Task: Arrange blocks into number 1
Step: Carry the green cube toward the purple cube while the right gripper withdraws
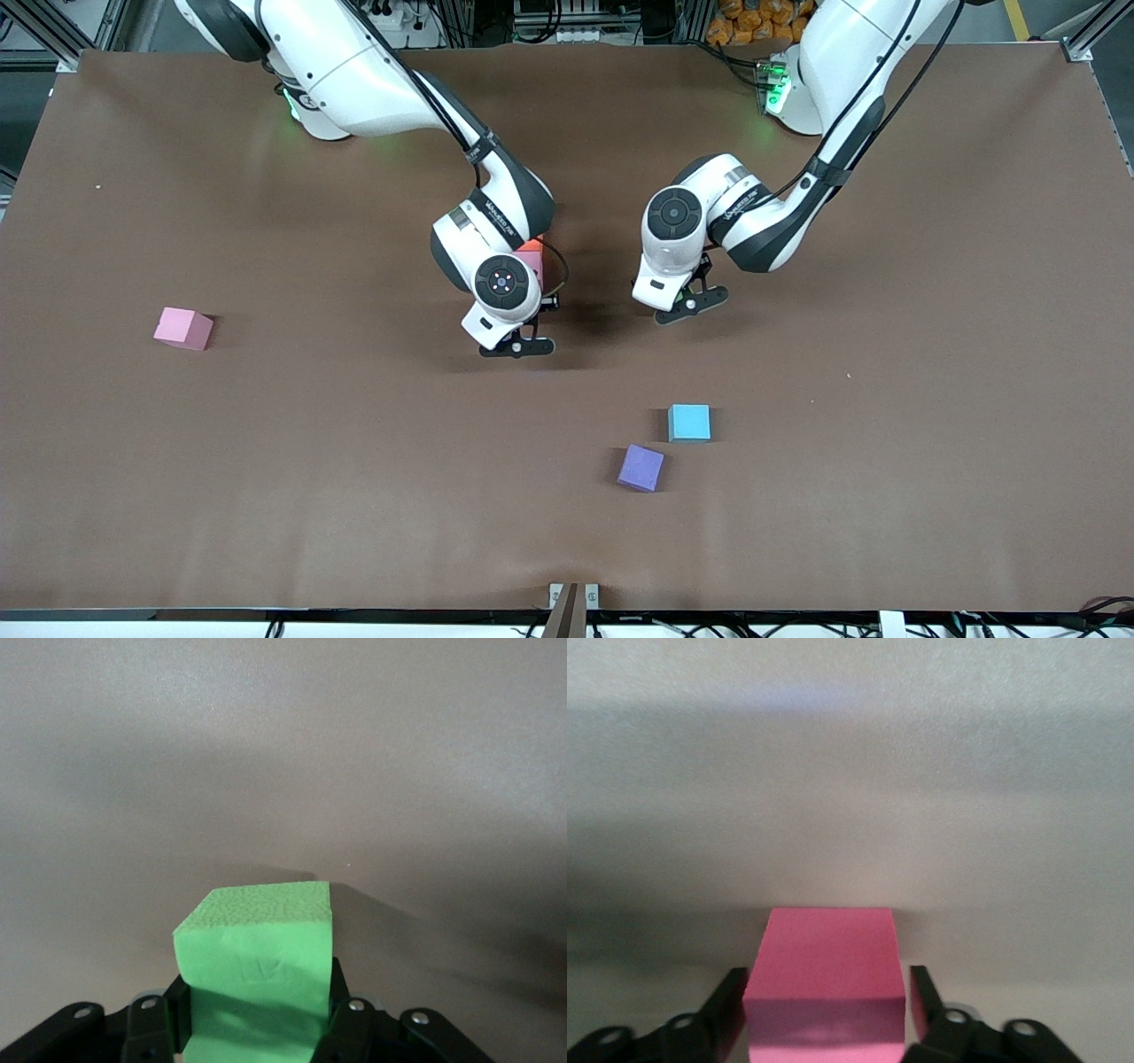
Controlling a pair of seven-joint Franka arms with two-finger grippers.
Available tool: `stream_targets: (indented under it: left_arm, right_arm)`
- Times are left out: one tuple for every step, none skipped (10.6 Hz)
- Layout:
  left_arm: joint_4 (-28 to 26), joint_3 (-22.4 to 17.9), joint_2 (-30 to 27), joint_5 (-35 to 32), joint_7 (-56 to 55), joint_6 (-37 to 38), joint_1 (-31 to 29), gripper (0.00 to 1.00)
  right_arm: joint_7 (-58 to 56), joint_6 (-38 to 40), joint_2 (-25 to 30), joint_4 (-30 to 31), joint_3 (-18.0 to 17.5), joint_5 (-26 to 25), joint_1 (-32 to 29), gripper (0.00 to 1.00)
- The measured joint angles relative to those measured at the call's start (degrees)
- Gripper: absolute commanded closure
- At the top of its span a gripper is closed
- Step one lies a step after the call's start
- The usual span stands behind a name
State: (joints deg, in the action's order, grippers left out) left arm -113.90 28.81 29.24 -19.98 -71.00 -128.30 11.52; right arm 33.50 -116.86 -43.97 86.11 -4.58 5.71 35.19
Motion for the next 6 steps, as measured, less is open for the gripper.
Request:
stream_targets:
  left_arm:
    - [-0.6, 0.5, -0.4, 0.0, 0.0, 0.0, -0.1, 1.0]
    - [-1.2, 1.1, -0.8, 0.0, 0.0, 0.0, -0.1, 1.0]
    - [-2.0, 1.9, -1.3, 0.0, 0.0, 0.0, -0.1, 1.0]
    - [-2.7, 2.8, -1.8, 0.0, 0.0, 0.0, -0.1, 1.0]
    - [-3.5, 3.8, -2.4, 0.0, 0.0, 0.0, -0.2, 1.0]
    - [-4.3, 5.1, -3.2, 0.0, 0.0, 0.0, -0.2, 1.0]
  right_arm:
    - [0.0, -0.2, -0.3, 0.0, 0.1, 0.0, 0.0, 0.0]
    - [0.0, -0.3, -0.3, -0.1, 0.2, 0.0, 0.0, 0.0]
    - [0.0, -0.3, -0.3, -0.7, 0.3, 0.0, -0.1, 0.0]
    - [0.0, 0.2, -0.2, -1.6, 0.4, 0.1, -0.5, 0.0]
    - [0.0, 2.1, 0.1, -3.0, 0.5, 0.1, -1.3, 0.0]
    - [0.0, 5.4, 0.4, -4.9, 0.5, 0.2, -2.6, 0.0]
